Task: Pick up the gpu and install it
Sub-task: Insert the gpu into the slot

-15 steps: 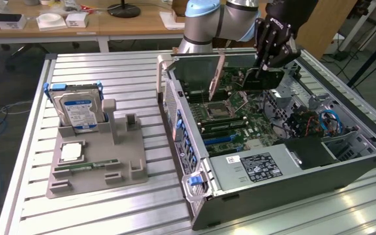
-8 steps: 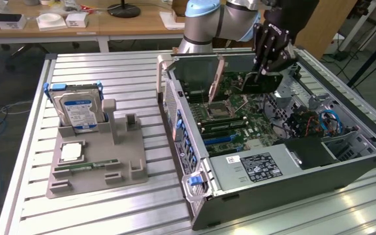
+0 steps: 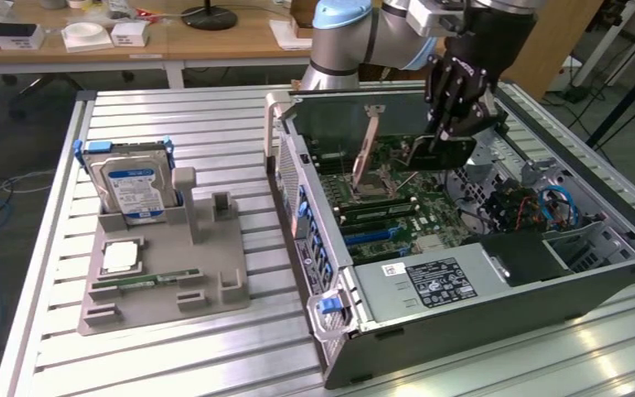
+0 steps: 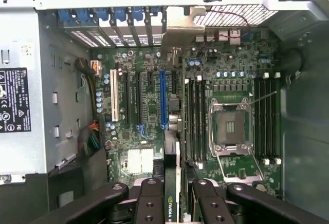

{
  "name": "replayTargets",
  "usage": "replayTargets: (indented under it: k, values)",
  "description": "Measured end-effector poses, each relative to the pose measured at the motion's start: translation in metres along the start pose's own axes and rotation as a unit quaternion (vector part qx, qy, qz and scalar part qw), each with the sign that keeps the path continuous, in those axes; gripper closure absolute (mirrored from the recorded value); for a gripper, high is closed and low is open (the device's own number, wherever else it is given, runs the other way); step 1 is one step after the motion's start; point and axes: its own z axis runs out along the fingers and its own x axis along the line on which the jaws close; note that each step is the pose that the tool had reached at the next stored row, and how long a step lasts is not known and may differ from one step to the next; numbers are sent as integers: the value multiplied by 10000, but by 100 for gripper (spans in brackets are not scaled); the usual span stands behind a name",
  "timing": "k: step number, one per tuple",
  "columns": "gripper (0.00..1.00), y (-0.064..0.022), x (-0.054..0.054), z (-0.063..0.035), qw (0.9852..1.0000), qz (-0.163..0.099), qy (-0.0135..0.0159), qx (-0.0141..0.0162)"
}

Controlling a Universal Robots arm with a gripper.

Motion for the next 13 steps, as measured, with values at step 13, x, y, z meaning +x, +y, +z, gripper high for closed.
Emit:
replayTargets:
  k: [13]
  values:
    - [74,0,7,51,10000,-1,-1,1]
